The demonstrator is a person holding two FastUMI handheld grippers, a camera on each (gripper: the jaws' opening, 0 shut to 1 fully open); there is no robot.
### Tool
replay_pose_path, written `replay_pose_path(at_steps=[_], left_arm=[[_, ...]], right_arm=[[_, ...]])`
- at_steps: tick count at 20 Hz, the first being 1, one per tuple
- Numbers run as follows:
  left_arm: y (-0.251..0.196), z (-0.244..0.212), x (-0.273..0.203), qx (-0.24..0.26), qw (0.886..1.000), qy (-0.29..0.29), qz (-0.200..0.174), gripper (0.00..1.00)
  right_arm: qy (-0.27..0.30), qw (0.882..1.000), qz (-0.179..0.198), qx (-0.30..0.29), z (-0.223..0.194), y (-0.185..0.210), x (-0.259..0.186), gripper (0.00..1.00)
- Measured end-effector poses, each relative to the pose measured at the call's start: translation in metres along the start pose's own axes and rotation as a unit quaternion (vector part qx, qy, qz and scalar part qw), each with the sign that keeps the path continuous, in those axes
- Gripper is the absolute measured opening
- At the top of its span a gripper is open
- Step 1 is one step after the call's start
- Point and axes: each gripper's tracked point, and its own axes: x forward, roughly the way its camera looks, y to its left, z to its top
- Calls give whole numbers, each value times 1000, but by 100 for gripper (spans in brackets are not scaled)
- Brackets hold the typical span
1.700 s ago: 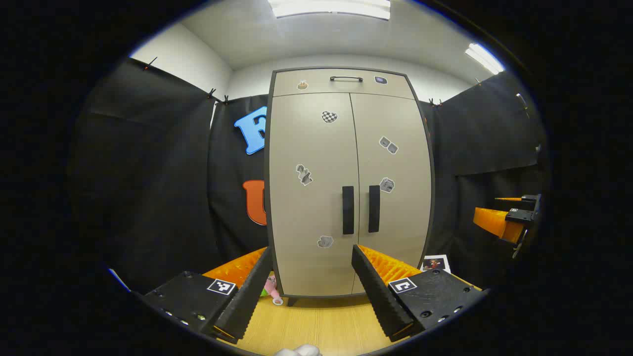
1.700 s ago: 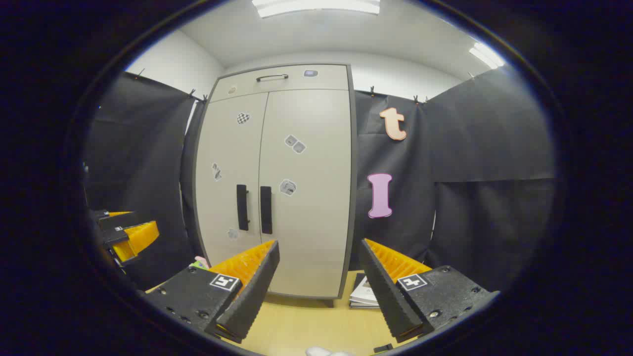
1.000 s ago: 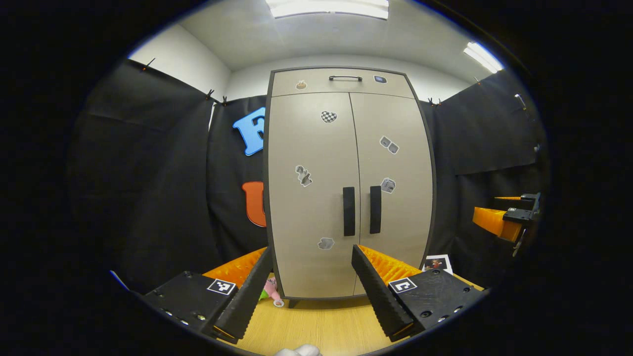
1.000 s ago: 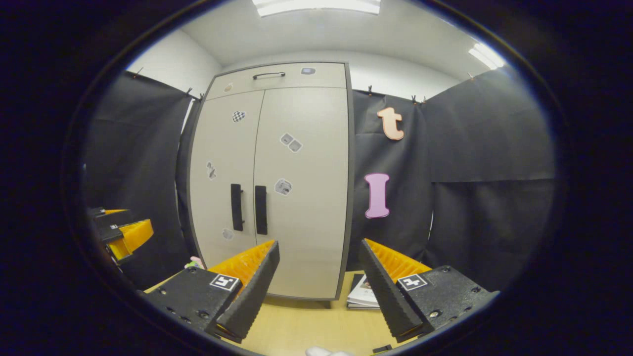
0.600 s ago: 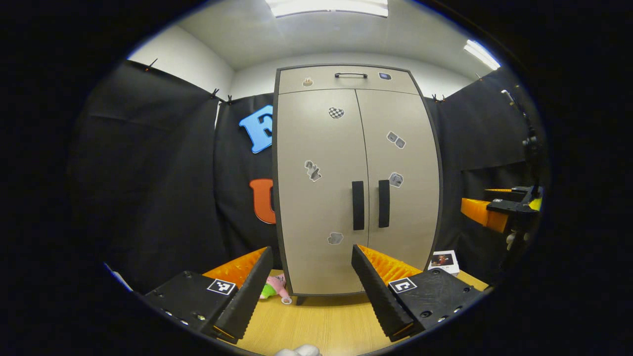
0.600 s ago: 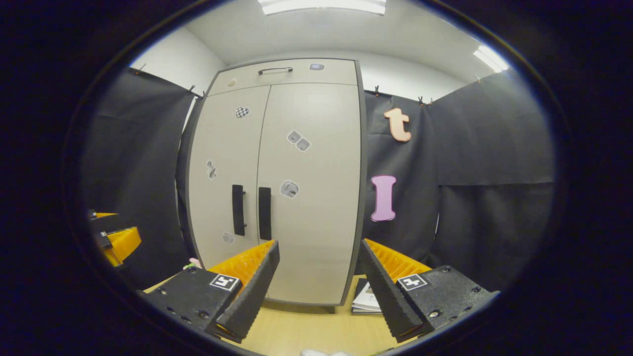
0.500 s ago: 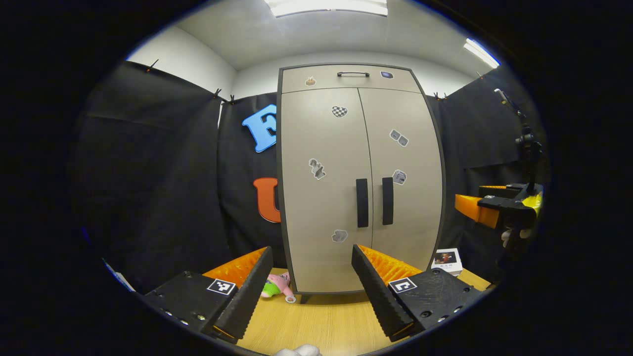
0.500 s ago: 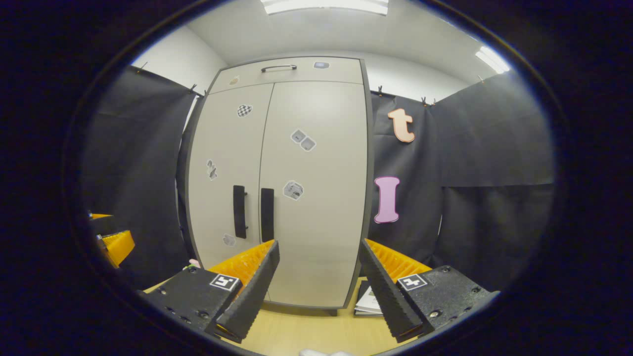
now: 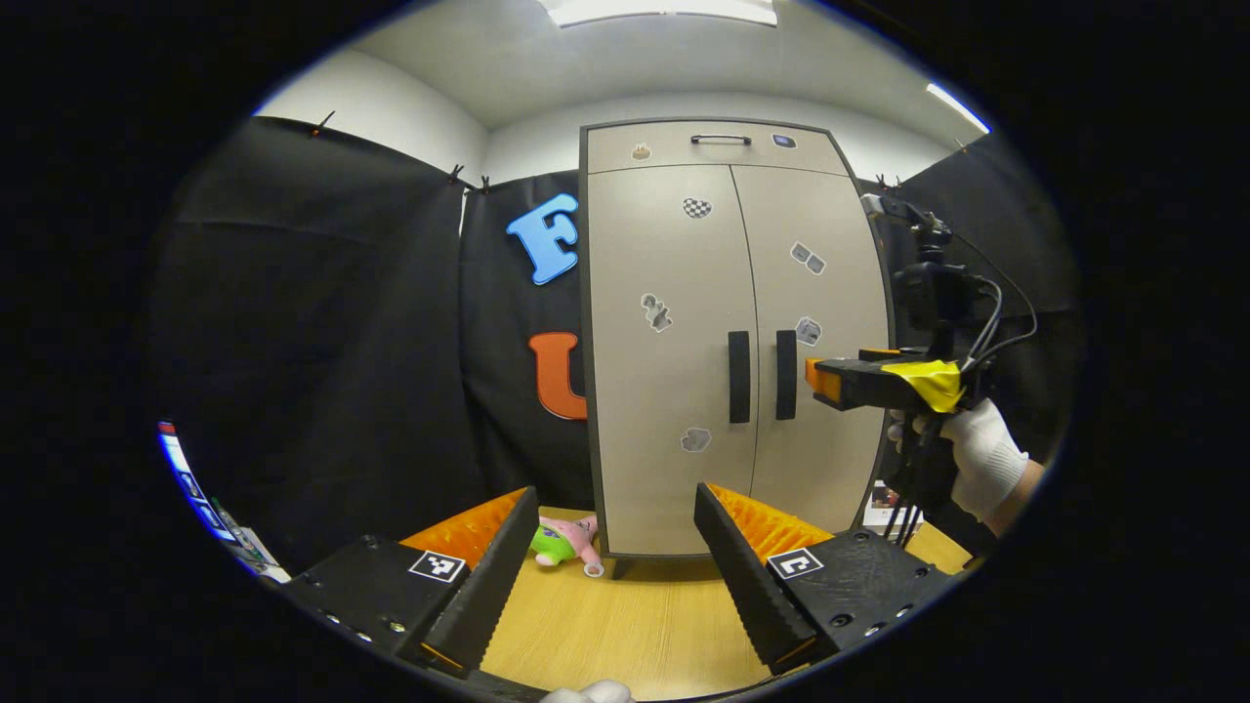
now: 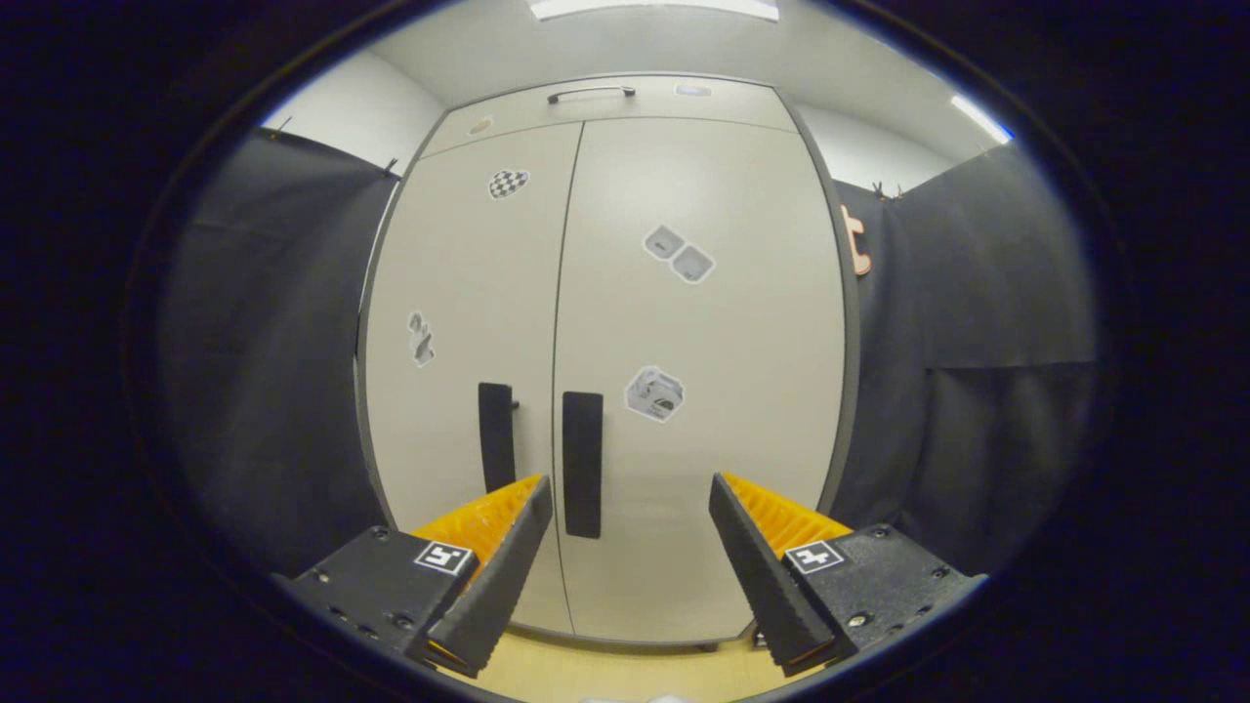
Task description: Open the right door of the double-door shoe cabinet with the right hand, and open the left door with the left hand.
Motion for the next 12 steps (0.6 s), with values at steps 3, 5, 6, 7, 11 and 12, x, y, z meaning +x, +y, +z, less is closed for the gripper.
replay_pose_path(at_steps=[3,5,6,7,11,12], left_arm=[[6,1,-8,0,1000,0,11,96],[11,2,-12,3,1000,-2,19,96],[14,2,-13,4,1000,-2,24,96],[16,2,-15,3,1000,-1,27,96],[23,-1,-28,2,999,2,38,96],[25,-3,-30,0,999,4,41,96]], right_arm=[[10,1000,3,4,-2,14,28,95],[18,1000,4,-1,-5,22,40,89],[17,1000,4,-1,-5,26,46,88],[21,1000,0,-3,-6,28,51,84],[39,999,-13,8,-13,31,72,65],[44,999,-13,15,-15,31,76,63]])
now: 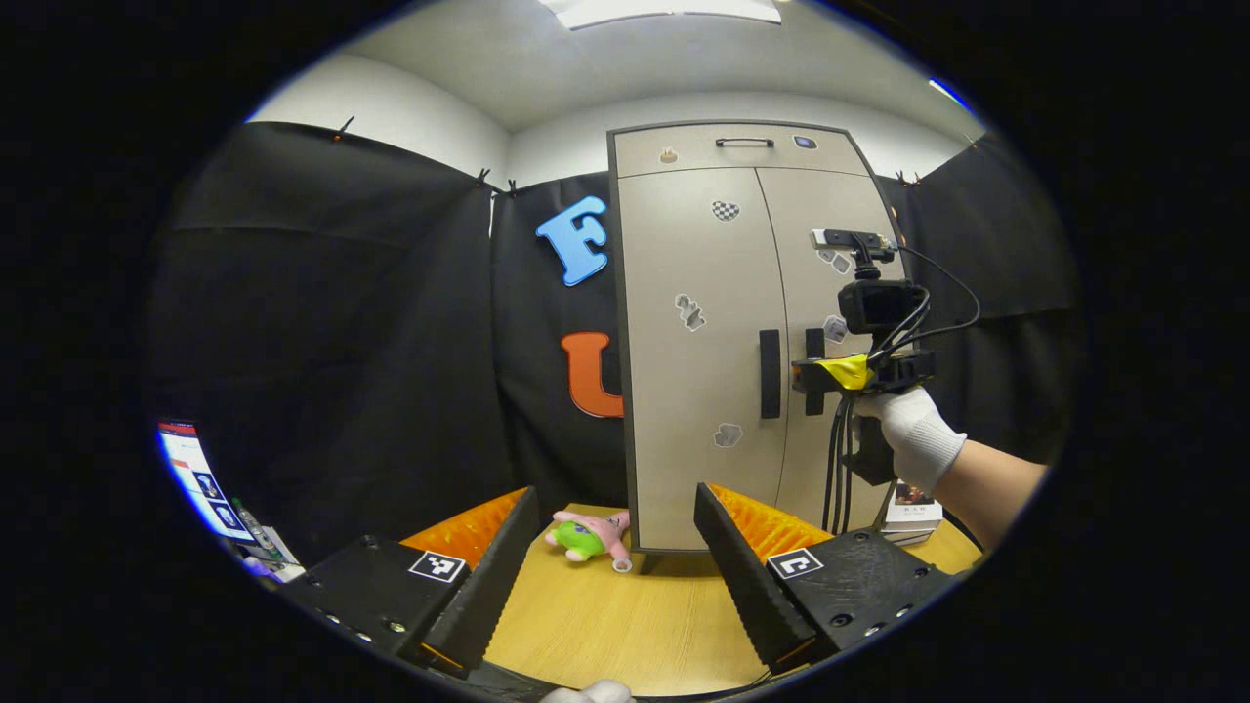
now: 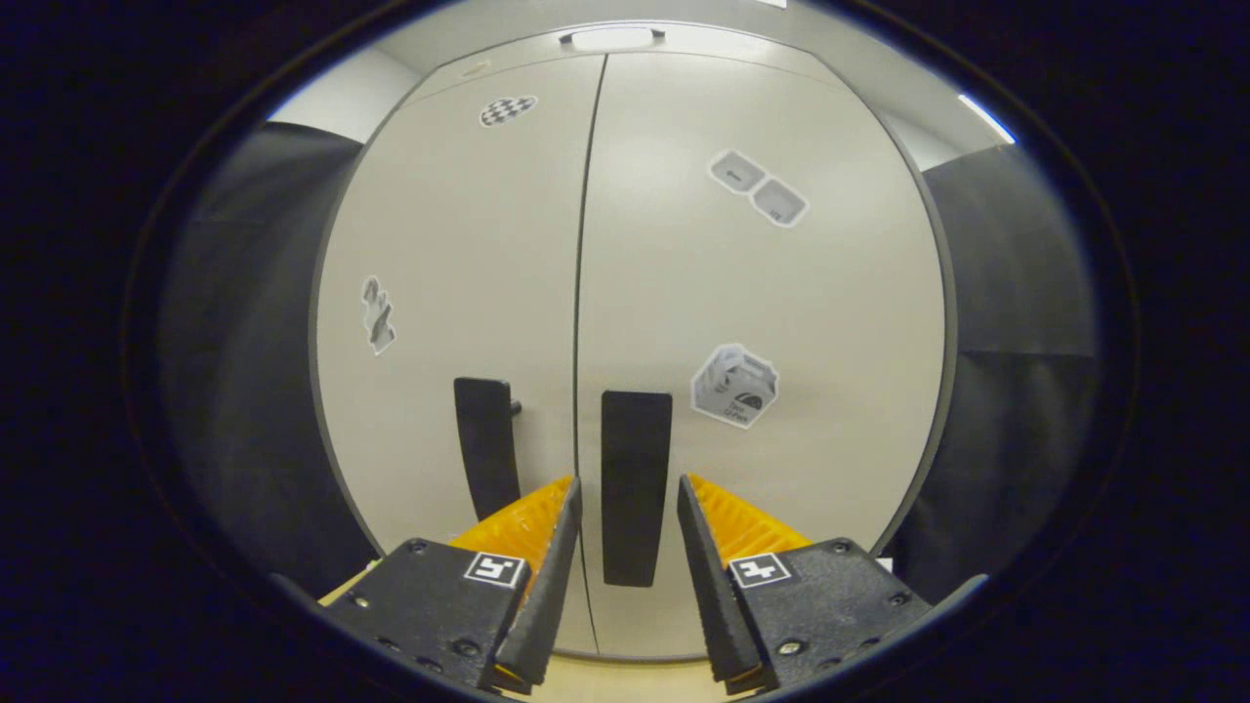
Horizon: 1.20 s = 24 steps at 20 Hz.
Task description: Open the right door of the double-door shoe cabinet with the right hand, and open the left door with the left hand.
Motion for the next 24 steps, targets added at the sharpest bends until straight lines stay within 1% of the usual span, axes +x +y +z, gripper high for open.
replay_pose_path(at_steps=[1,2,3,5,6,10,17,24], left_arm=[[3,-1,3,-2,1000,2,2,96],[5,-2,5,-3,1000,3,4,96],[8,-1,13,-3,1000,5,5,96],[12,-1,16,-4,1000,6,8,96],[13,-1,15,-6,1000,6,9,96],[16,0,18,-9,1000,3,6,96],[13,0,18,-10,1000,-1,-6,96],[5,-3,11,-16,1000,-2,-21,96]], right_arm=[[5,1000,-3,5,-3,-1,4,54],[11,1000,-9,8,-5,-3,7,52],[16,1000,-10,16,-7,-3,9,43],[19,1000,-15,17,-7,-3,11,36],[20,1000,-20,13,-7,-3,11,37],[25,999,-25,2,-8,-3,10,31],[24,1000,-3,-5,-10,-4,1,24],[26,1000,16,-5,-13,-11,-33,23]])
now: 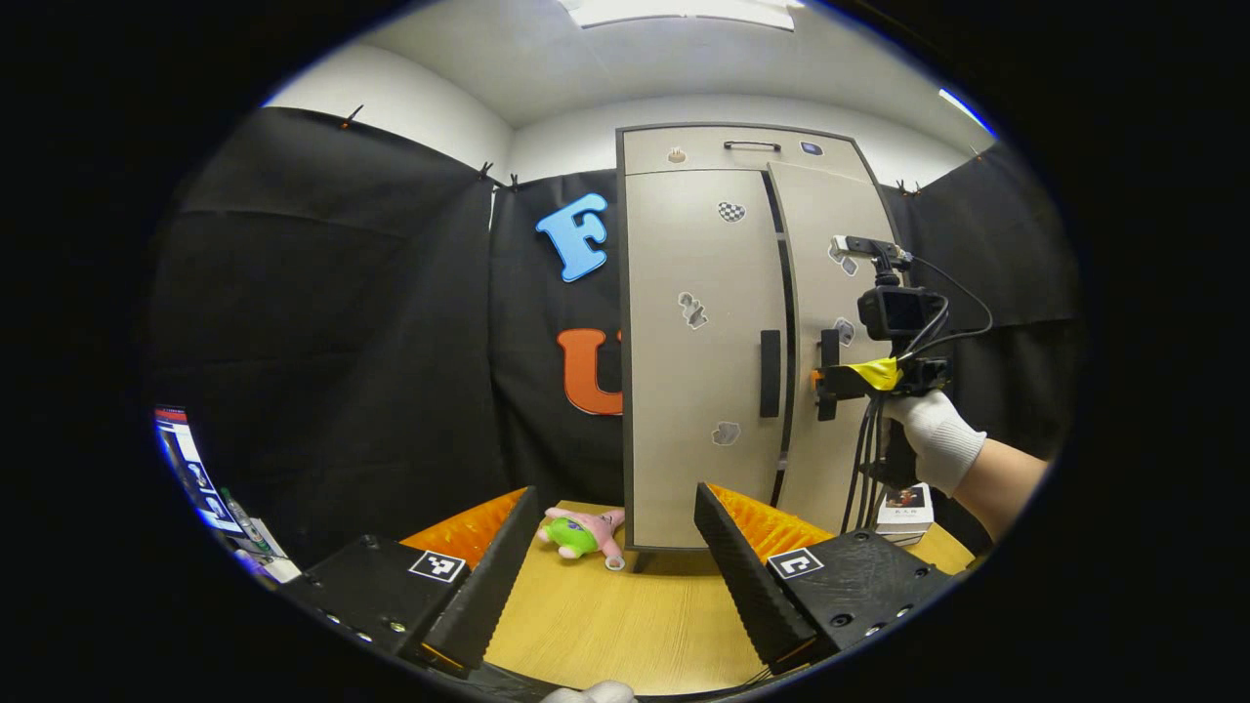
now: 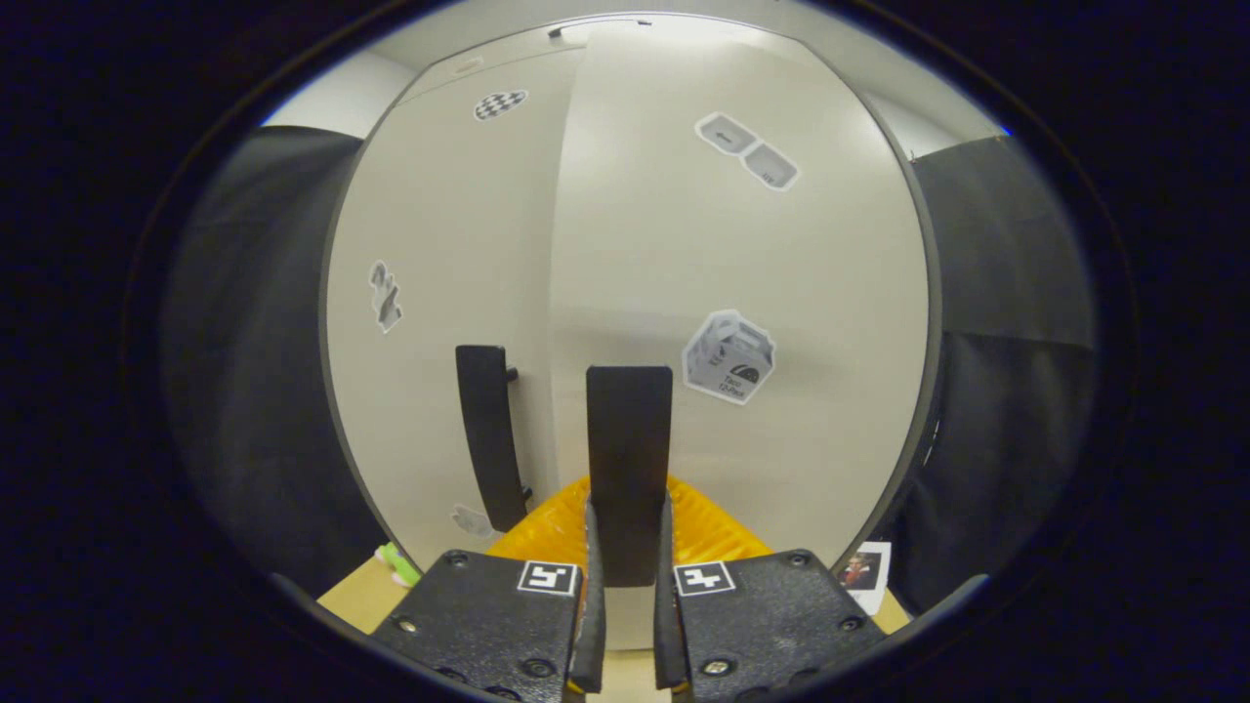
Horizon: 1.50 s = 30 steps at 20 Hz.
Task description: Open the right door of the double-door shoe cabinet with the right hand, and open the left door with the left hand.
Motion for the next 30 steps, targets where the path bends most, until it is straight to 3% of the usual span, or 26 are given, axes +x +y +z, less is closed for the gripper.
replay_pose_path(at_steps=[13,23,30], left_arm=[[-38,-2,-15,7,1000,0,-20,96],[-101,3,-29,9,1000,0,-14,96],[-143,-1,-38,9,1000,8,-18,96]], right_arm=[[1,999,35,13,-14,-38,-80,21],[4,996,88,13,-20,-74,-119,20],[1,995,94,13,-24,-111,-144,20]])
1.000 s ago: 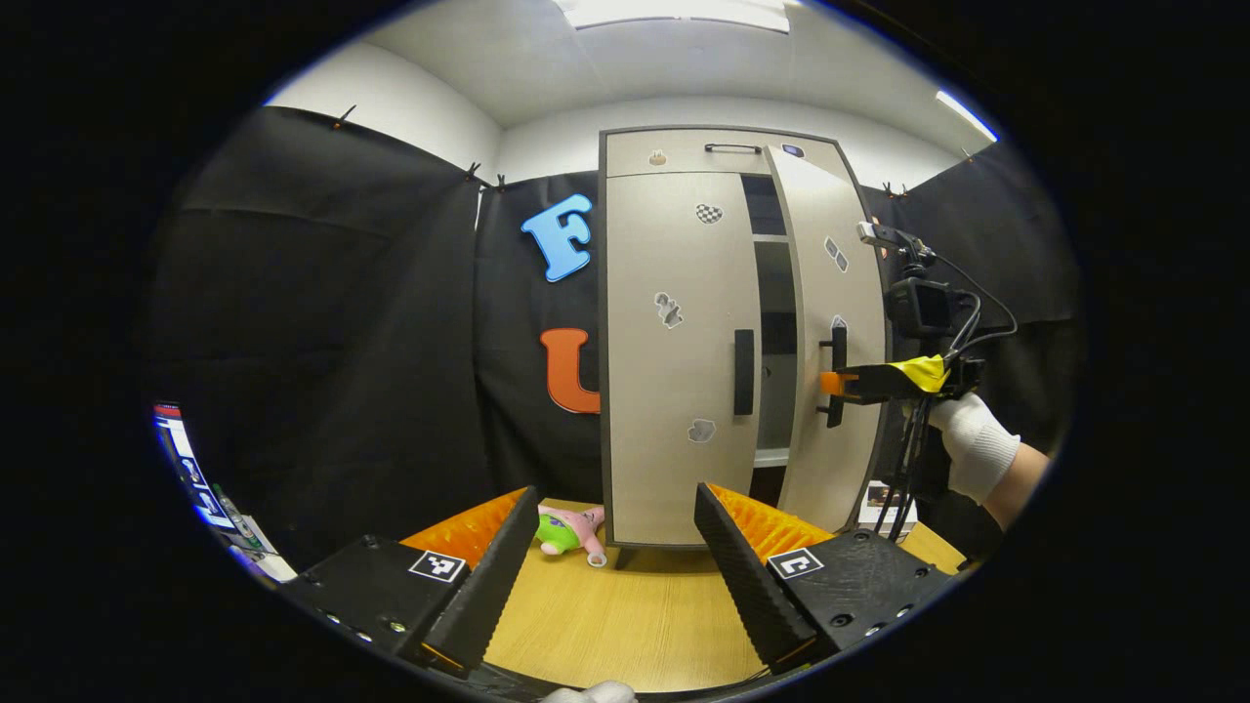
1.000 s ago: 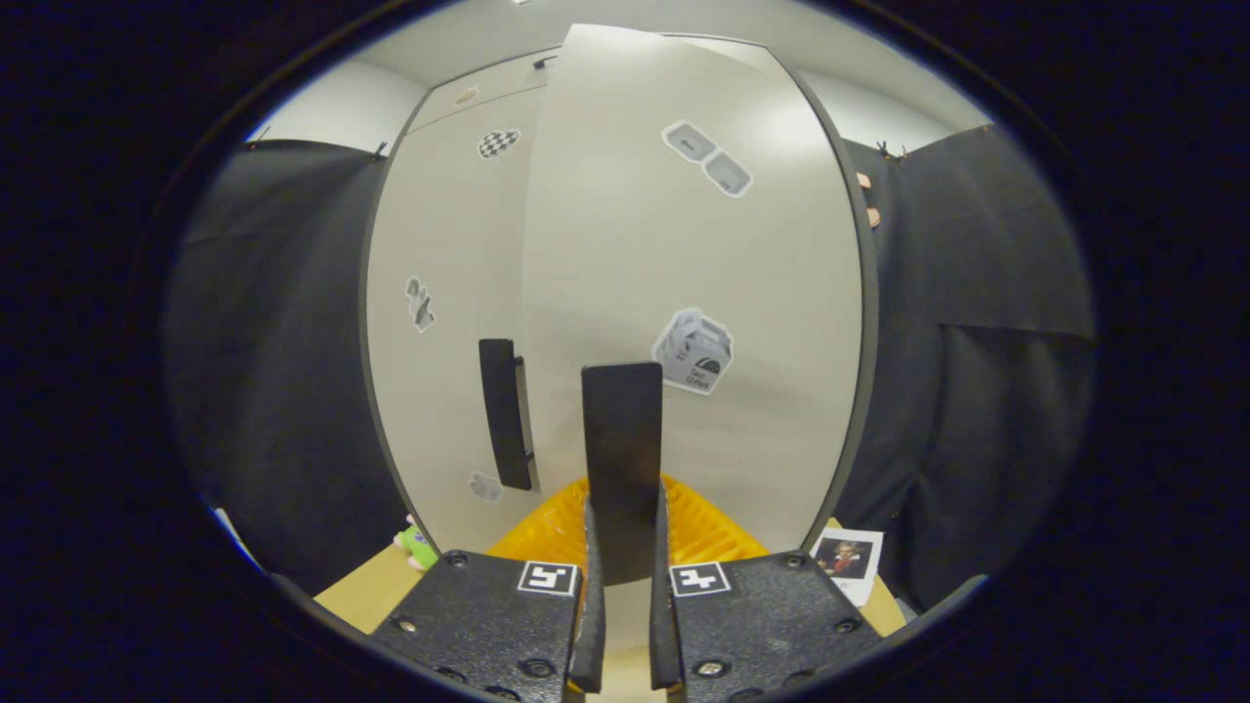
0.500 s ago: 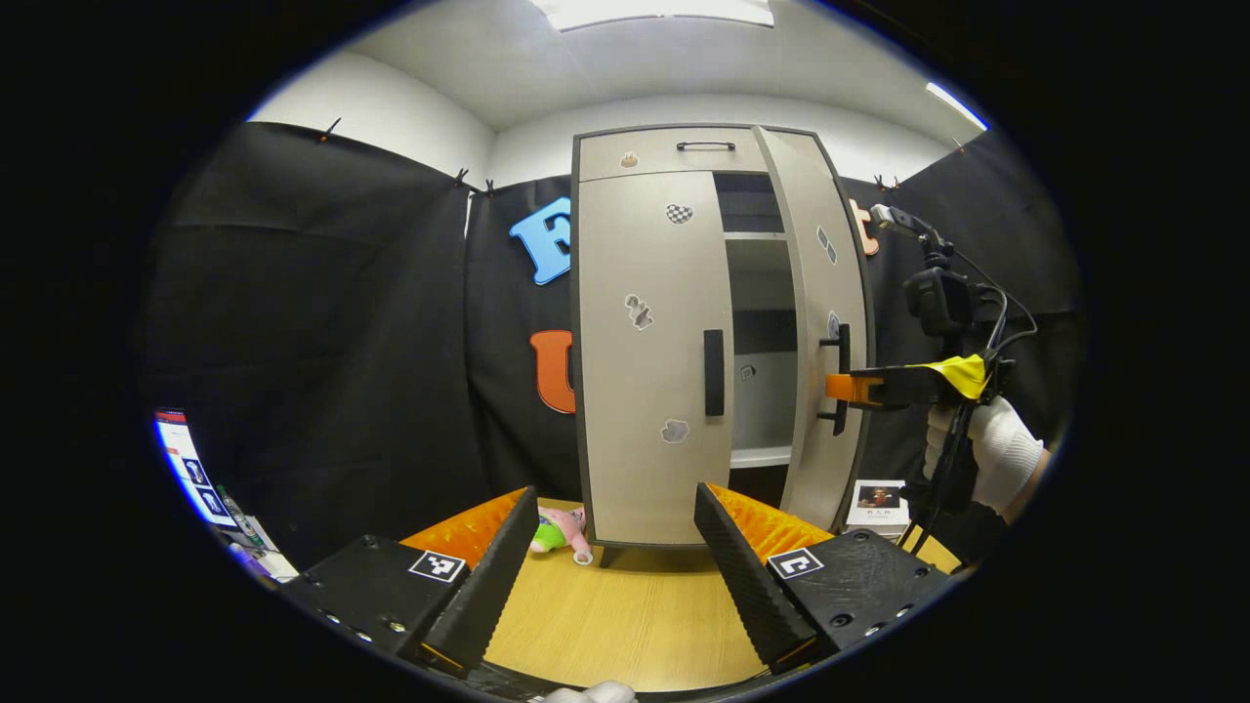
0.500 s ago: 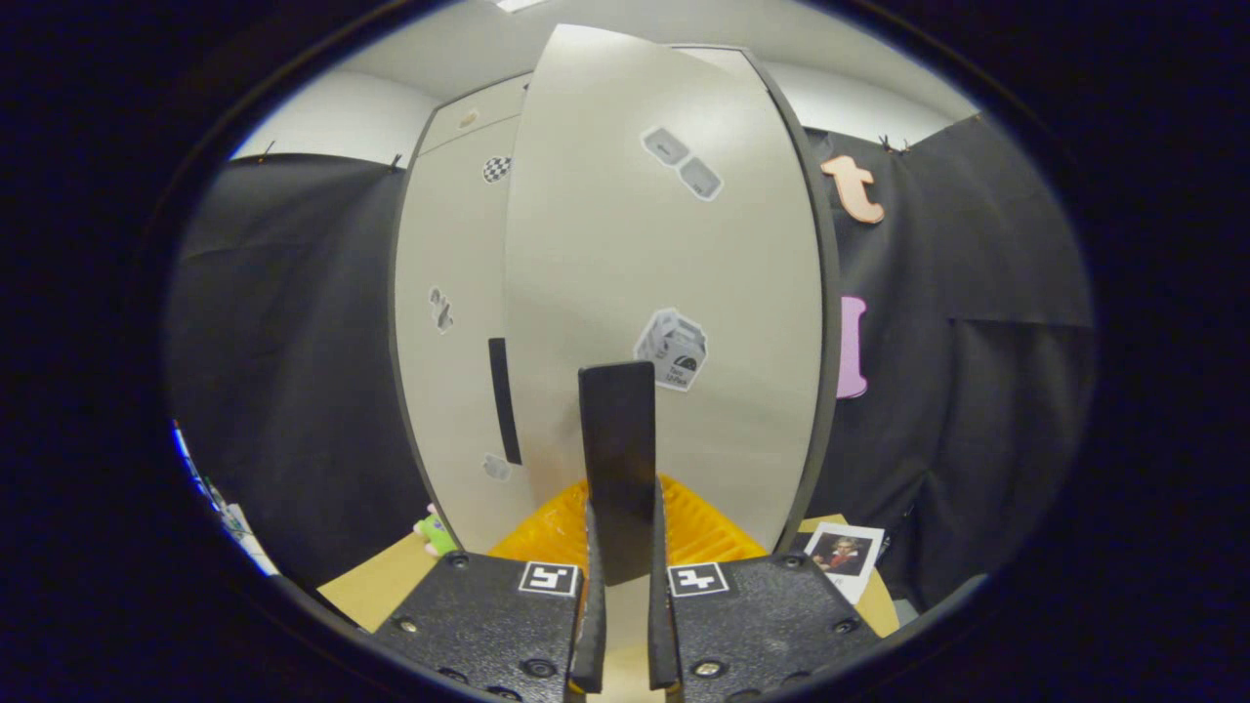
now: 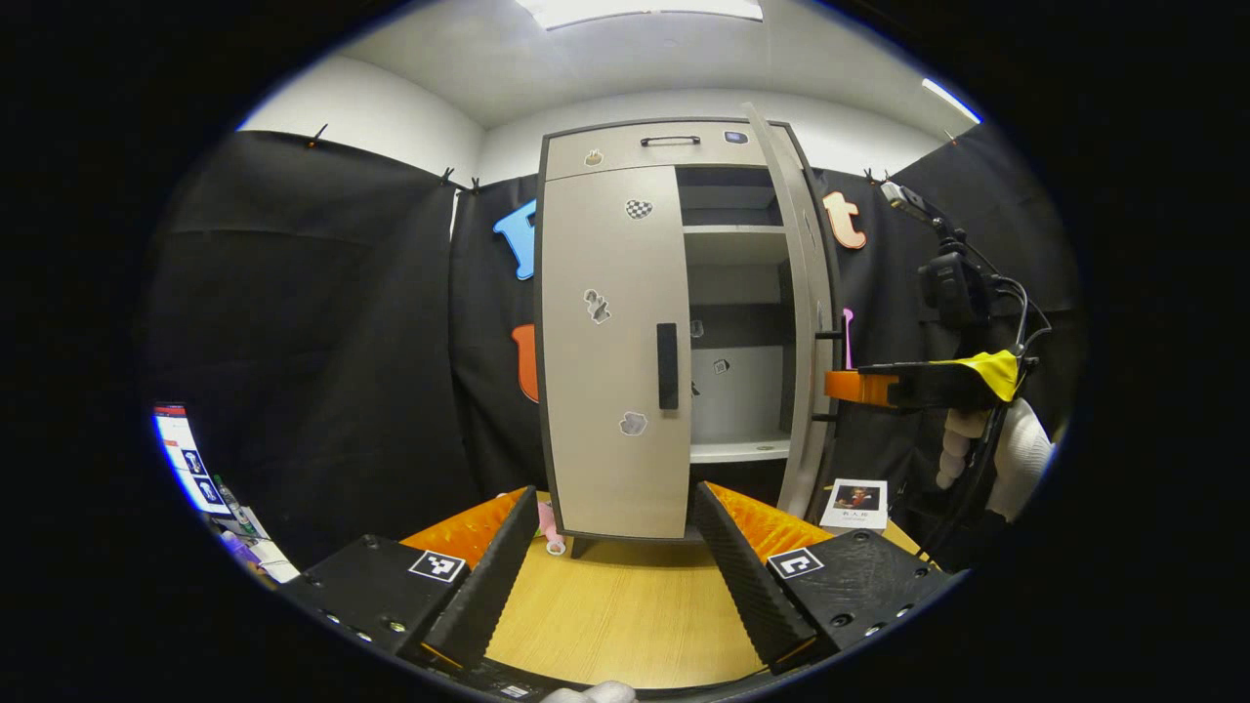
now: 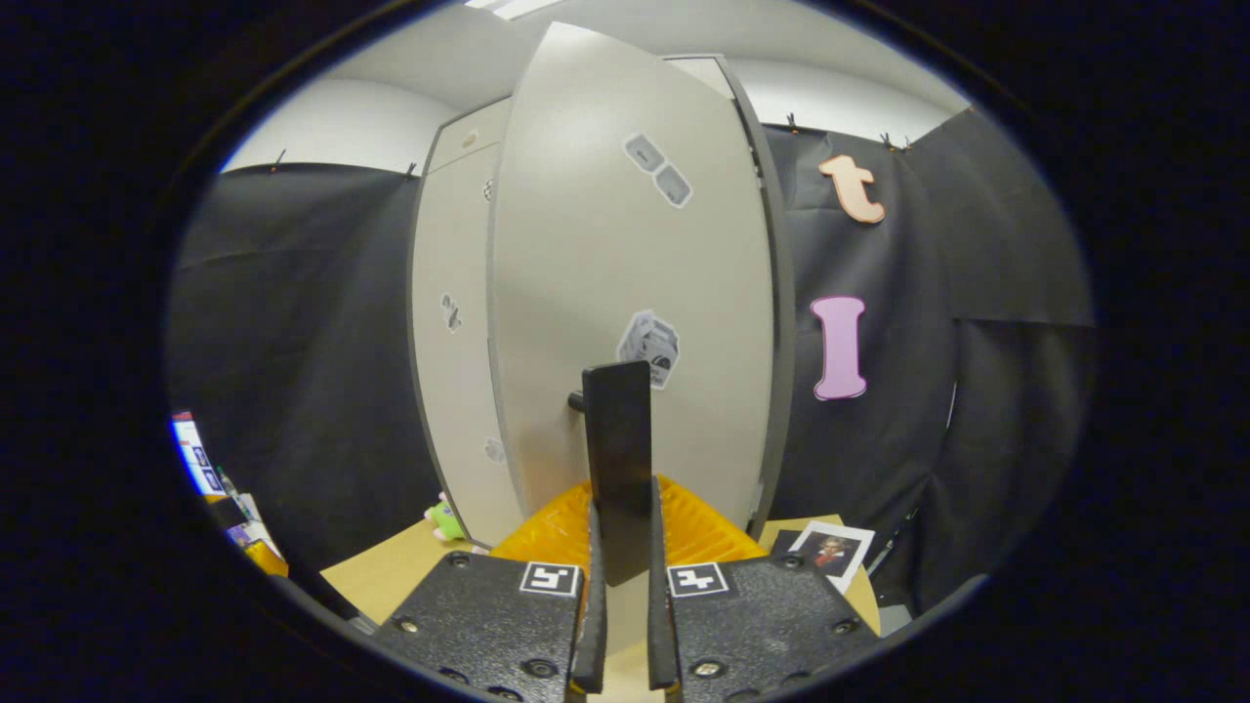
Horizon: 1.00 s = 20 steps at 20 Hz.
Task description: Open the right door of the double-door shoe cabinet with the right hand, and open the left door with the left hand.
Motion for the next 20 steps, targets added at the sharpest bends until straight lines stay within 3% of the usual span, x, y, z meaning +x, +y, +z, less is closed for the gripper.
replay_pose_path(at_steps=[6,15,20], left_arm=[[-29,4,-1,0,1000,-4,-15,96],[-59,6,9,1,999,-7,-44,96],[-62,7,15,0,998,-5,-56,96]], right_arm=[[3,1000,-8,-3,-1,-32,-20,14],[0,997,-72,3,1,-114,-37,4],[-3,997,-72,-6,-1,-111,-37,4]])
